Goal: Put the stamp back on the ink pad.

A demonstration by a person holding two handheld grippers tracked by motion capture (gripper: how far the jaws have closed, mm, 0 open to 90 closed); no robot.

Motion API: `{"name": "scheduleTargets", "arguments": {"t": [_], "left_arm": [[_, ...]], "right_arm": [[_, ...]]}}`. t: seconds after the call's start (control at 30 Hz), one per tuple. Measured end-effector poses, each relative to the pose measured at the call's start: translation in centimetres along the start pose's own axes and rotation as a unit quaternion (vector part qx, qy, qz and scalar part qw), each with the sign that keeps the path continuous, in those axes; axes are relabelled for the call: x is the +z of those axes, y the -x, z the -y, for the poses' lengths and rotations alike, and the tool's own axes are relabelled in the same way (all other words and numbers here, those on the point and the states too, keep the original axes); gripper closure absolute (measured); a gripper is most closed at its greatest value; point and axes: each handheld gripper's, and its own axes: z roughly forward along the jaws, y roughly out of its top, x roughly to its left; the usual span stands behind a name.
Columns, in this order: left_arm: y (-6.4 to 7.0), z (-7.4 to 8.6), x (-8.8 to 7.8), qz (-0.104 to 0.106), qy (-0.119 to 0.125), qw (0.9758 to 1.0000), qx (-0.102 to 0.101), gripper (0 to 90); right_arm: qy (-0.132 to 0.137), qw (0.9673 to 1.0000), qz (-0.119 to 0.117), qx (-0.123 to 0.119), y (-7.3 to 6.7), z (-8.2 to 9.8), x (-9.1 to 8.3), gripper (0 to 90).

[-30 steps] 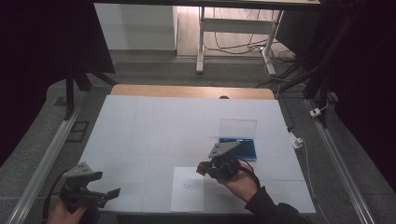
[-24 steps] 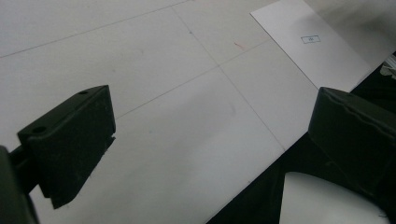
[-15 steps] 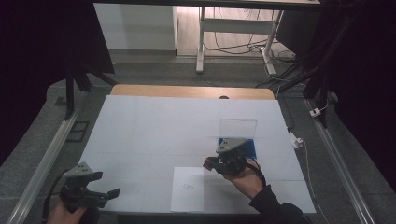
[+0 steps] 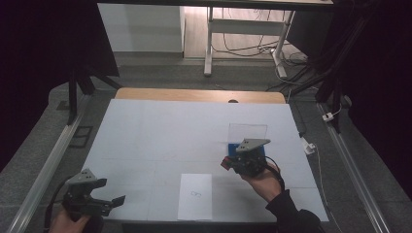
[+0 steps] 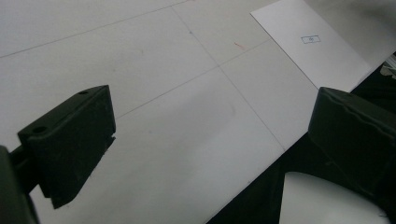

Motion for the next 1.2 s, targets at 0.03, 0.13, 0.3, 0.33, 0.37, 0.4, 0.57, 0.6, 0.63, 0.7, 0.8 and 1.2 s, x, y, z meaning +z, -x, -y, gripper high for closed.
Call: {"name": "scheduleTargets", "arguments": {"t": [0.03,0.13,0.3,0.33,0.37,0.4,0.57,0.6,0.63,0.7,0.8,1.2], "left_arm": [[0.0,0.0,0.0,0.0,0.001,1.0,0.0,1.1],[0.0,0.0,0.0,0.0,0.001,1.0,0.001,1.1],[0.0,0.0,0.0,0.0,0.001,1.0,0.001,1.1],[0.0,0.0,0.0,0.0,0.001,1.0,0.001,1.1],[0.0,0.0,0.0,0.001,0.001,1.0,0.001,1.1],[0.0,0.0,0.0,0.0,0.001,1.0,0.001,1.1],[0.0,0.0,0.0,0.0,0.001,1.0,0.001,1.2],[0.0,0.0,0.0,0.0,0.001,1.0,0.001,1.2],[0.0,0.0,0.0,0.0,0.001,1.0,0.001,1.2],[0.0,0.0,0.0,0.0,0.0,1.0,0.002,1.2],[0.0,0.0,0.0,0.0,0.001,1.0,0.001,1.2],[0.0,0.0,0.0,0.001,0.0,1.0,0.001,1.3]], "right_arm": [[0.001,1.0,0.004,0.003,0.2,0.0,-0.1,79.6],[0.004,0.9998,0.01,0.015,0.8,0.1,-0.3,79.7],[0.004,0.9995,0.016,0.028,1.6,0.4,-0.6,79.6],[0.005,0.9993,0.019,0.033,1.8,0.4,-0.7,79.6],[0.005,0.9993,0.019,0.033,1.8,0.4,-0.7,79.6],[0.004,0.9992,0.022,0.032,2.0,0.4,-0.7,79.7],[0.006,0.999,0.027,0.036,2.4,0.5,-0.9,79.6],[0.006,0.9989,0.029,0.036,2.5,0.5,-0.9,79.6],[0.005,0.9988,0.032,0.036,2.6,0.5,-0.9,79.6],[0.002,0.9987,0.035,0.036,2.8,0.5,-0.9,79.6],[0.0,0.9984,0.043,0.037,3.3,0.6,-0.9,79.6],[-0.006,0.9961,0.078,0.041,5.2,1.0,-1.1,79.6]]}}
